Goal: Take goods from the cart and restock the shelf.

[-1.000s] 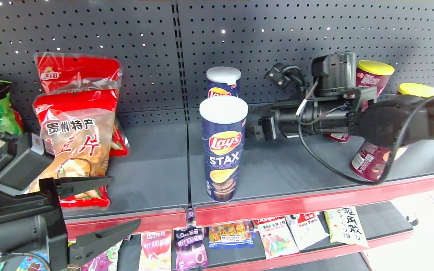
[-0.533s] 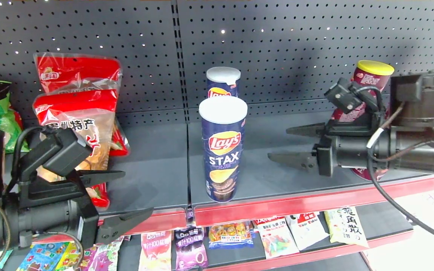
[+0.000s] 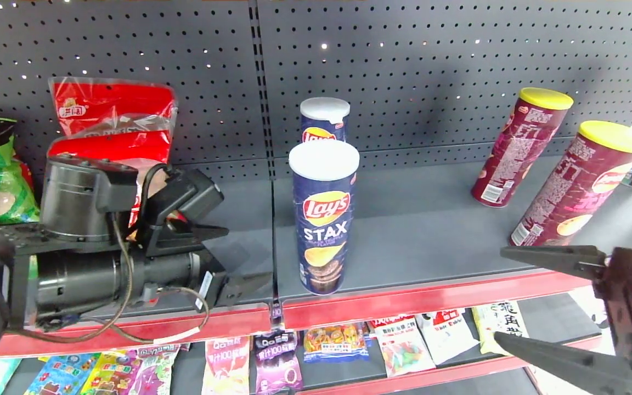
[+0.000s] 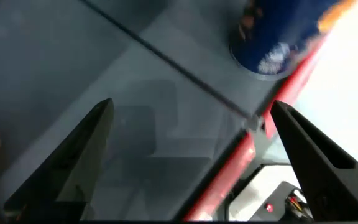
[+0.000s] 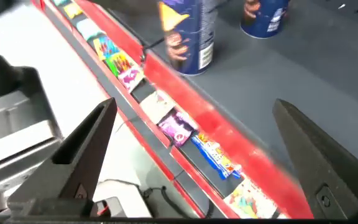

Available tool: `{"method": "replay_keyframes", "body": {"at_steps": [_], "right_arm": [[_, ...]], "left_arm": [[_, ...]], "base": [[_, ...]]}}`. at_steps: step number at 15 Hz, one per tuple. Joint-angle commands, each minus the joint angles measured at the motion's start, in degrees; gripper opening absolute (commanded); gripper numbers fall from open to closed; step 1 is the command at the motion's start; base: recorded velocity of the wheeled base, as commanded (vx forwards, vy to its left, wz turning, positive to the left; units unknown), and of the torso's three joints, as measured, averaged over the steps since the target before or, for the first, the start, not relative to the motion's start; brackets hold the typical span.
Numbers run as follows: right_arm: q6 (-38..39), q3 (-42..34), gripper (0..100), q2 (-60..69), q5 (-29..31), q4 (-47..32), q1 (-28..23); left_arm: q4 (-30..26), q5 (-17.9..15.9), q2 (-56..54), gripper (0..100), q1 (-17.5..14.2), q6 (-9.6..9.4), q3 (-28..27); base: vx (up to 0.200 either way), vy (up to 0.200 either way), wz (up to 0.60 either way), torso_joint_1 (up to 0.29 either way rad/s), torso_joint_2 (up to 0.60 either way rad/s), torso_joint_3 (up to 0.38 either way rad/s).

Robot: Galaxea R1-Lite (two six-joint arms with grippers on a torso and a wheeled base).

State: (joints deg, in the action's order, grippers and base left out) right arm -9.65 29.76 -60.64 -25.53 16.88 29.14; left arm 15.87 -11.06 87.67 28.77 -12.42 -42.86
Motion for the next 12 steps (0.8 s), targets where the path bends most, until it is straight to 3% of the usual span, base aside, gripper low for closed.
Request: {"method": "replay_keyframes", "body": {"at_steps": [1, 12], "right_arm": [[1.3, -2.0, 100, 8.3, 0.2, -0.1, -0.5], [4.1, -1.4, 100, 10.4, 1.4, -0.2, -1.4]], "left_arm": [[0.5, 0.7, 5.5, 100, 0.8, -1.2, -2.9], [0.7, 1.3, 10.9, 100, 2.5, -1.73, -9.7]], "base": [[0.0, 0.0, 0.0, 0.0, 0.0, 0.0], [0.0, 0.0, 0.0, 0.0, 0.0, 0.0]]}}
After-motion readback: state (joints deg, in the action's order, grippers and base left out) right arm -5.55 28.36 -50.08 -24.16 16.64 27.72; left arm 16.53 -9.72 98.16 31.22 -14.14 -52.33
